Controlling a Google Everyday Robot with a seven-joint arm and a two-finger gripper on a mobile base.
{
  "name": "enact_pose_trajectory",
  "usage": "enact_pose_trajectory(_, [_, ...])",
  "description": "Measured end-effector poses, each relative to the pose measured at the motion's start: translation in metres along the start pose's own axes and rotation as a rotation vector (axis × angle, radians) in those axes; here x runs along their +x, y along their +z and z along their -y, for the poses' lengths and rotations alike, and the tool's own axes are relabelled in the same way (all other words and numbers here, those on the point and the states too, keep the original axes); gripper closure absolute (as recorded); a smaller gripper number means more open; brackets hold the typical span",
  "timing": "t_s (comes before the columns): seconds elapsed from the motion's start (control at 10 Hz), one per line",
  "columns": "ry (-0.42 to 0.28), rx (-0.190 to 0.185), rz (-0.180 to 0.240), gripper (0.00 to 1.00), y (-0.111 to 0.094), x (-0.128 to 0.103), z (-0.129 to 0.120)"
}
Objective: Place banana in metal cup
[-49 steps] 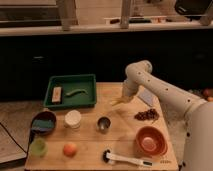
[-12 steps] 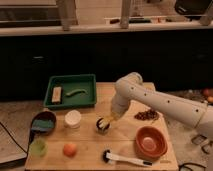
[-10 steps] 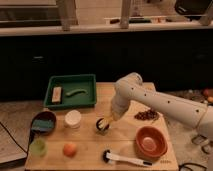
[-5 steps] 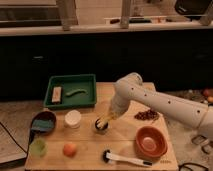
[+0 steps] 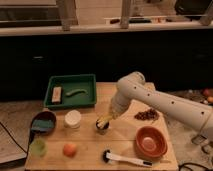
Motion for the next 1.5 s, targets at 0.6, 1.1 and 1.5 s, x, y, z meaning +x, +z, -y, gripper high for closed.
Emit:
enact_pose_trajectory(0.6, [-0.082, 0.039, 0.054, 1.00, -0.012, -0.015, 0.012])
enact_pose_trajectory(1.1, [-0.171, 0.024, 0.106, 1.00, -0.014, -0.030, 0.013])
enact_pose_trajectory(1.5, [-0.215, -0.022, 0.121, 1.00, -0.006, -0.041, 0.011])
